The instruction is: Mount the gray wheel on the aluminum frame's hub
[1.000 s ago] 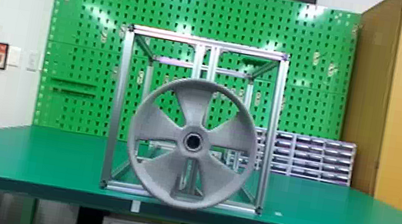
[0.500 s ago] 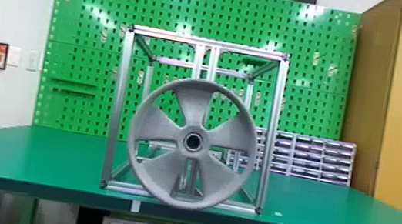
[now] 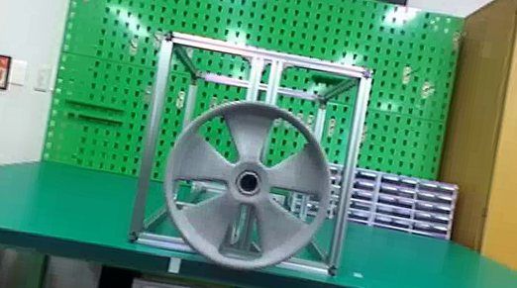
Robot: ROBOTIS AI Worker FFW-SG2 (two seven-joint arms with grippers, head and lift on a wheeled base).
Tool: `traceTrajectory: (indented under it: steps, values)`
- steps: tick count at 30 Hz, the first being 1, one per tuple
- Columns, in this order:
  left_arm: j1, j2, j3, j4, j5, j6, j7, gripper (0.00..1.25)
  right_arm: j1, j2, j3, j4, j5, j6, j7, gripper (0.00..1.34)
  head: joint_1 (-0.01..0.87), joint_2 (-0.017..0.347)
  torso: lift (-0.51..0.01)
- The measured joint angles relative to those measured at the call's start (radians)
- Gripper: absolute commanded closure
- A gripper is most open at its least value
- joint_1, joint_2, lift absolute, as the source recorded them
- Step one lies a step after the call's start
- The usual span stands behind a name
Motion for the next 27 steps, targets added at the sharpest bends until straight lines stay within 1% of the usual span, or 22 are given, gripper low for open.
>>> traceTrajectory:
  steps: [9, 19, 27]
  values:
    - [-0.017, -0.001, -0.020, 0.016, 0.008, -0.003, -0.004, 0.09, -0.008, -0.002, 0.015, 0.002, 0.014, 0.000, 0.001, 0.00, -0.005, 0.006, -0.499]
    - [-0.023, -0.005, -0.030, 0.025, 0.008, -0.006, -0.006, 0.09, -0.009, -0.005, 0.017, 0.006, 0.011, 0.001, 0.000, 0.00, -0.005, 0.006, -0.499]
    - [-0.019, -0.005, -0.030, 0.026, 0.011, -0.006, -0.006, 0.09, -0.010, -0.002, 0.021, 0.006, 0.007, 0.007, 0.000, 0.00, -0.005, 0.006, -0.499]
